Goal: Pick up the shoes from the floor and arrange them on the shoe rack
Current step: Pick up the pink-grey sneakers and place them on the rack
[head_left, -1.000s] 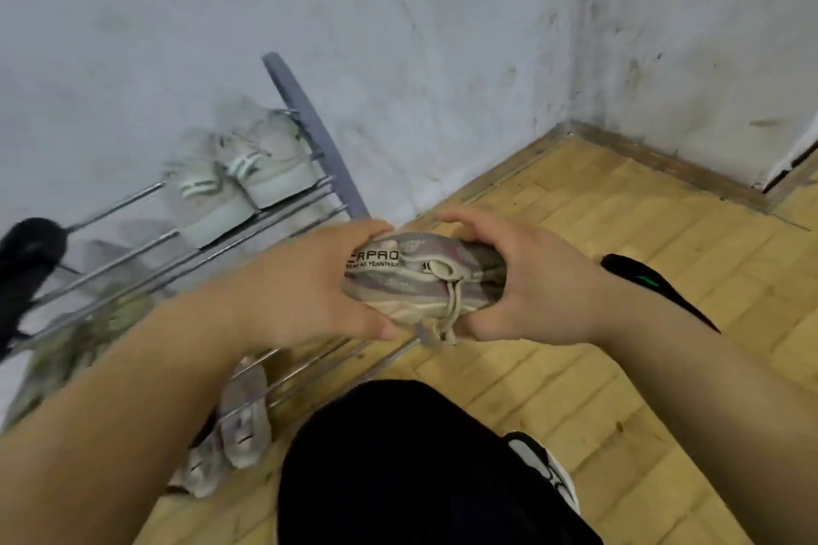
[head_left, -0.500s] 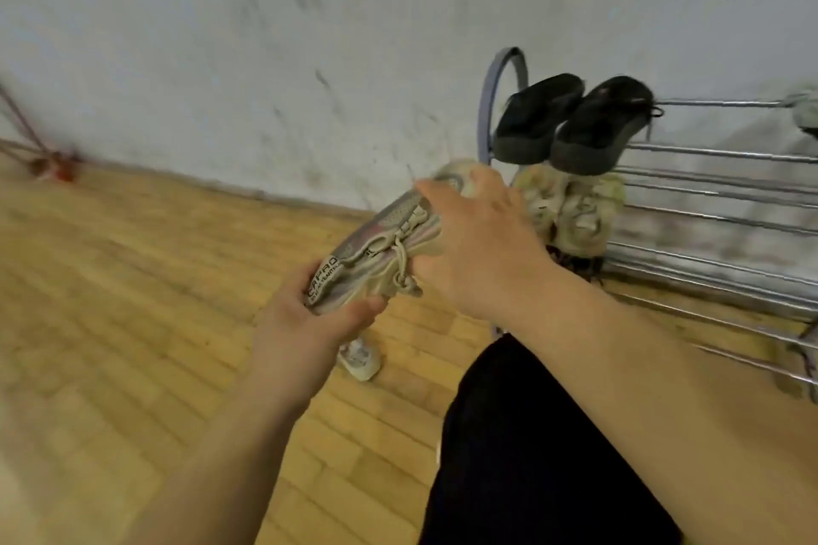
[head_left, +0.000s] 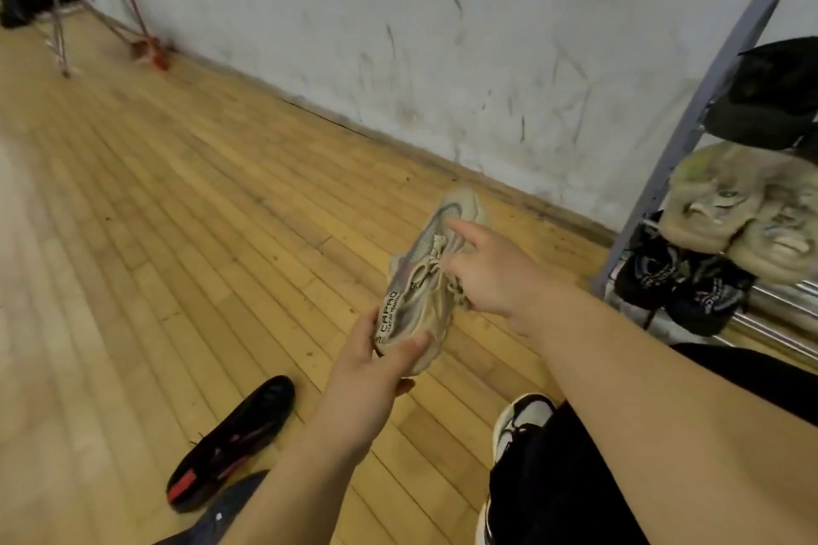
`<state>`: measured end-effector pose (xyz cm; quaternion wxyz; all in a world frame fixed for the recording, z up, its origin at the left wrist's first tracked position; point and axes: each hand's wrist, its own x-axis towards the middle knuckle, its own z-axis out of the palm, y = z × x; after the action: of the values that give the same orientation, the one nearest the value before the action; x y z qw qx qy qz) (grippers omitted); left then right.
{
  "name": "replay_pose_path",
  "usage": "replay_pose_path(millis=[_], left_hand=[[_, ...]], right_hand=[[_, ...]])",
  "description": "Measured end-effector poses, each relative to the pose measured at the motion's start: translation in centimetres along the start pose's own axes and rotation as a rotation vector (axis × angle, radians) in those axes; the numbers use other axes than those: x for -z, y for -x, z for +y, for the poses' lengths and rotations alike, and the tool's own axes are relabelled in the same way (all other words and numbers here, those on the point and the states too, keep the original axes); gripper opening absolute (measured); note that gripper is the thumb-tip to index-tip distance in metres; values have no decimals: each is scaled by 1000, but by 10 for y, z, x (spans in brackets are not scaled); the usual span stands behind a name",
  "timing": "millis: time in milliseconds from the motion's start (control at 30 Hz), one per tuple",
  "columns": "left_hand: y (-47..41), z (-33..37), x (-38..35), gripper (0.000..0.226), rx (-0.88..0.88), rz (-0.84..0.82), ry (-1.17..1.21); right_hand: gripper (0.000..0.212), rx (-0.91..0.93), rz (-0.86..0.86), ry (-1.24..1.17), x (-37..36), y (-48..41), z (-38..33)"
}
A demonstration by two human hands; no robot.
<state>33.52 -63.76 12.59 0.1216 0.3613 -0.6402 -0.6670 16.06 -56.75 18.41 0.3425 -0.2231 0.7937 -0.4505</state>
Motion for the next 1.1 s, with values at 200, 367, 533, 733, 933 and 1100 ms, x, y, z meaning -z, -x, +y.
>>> replay_pose_path(millis=[200, 367, 533, 733, 933, 1100], left_hand=[[-28, 10, -16, 53, -111, -86, 79], [-55, 18, -9, 65, -185, -227, 141], [-125, -28, -5, 68, 31, 126, -114], [-201, -101, -29, 82, 208, 52, -535], [-283, -166, -59, 83, 213, -150, -891], [-347, -206, -76, 79, 305, -226, -1095]], right_hand=[[74, -88, -49, -43, 3, -7, 4], [74, -6, 23, -102, 40, -4, -11], [83, 65, -1, 329, 96, -25, -28], [80, 48, -111, 703, 100, -62, 25], [74, -31, -204, 692, 100, -98, 57], [68, -121, -215, 581, 110, -115, 79]])
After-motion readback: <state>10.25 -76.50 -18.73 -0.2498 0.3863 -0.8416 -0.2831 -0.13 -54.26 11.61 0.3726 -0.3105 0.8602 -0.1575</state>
